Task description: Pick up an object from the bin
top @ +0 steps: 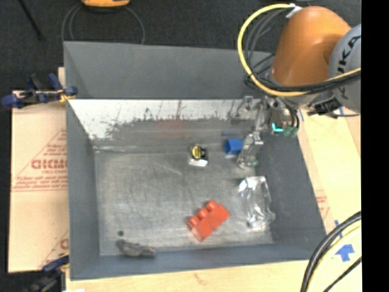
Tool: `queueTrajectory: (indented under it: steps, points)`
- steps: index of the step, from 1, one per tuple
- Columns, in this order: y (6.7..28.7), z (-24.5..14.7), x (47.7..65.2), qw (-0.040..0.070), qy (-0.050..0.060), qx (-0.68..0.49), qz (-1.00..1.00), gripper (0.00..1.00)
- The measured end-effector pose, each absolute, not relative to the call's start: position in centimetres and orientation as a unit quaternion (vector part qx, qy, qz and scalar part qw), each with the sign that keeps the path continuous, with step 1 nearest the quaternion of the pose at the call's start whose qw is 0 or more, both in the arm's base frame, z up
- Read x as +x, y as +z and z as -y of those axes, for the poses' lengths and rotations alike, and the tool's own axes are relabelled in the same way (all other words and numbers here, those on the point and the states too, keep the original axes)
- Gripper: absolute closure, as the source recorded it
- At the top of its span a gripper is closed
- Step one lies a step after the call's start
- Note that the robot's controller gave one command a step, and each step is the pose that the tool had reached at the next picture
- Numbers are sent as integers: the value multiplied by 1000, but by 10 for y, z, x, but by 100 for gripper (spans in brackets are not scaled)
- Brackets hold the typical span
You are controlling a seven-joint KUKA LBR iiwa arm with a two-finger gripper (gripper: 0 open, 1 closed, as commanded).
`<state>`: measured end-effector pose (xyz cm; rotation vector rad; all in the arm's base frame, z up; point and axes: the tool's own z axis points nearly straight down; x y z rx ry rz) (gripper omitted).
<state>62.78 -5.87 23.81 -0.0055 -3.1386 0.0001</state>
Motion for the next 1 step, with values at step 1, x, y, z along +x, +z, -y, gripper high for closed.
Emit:
queueTrajectory:
  steps: [1]
  points:
    - [91,1,535,-6,3,244,970,0]
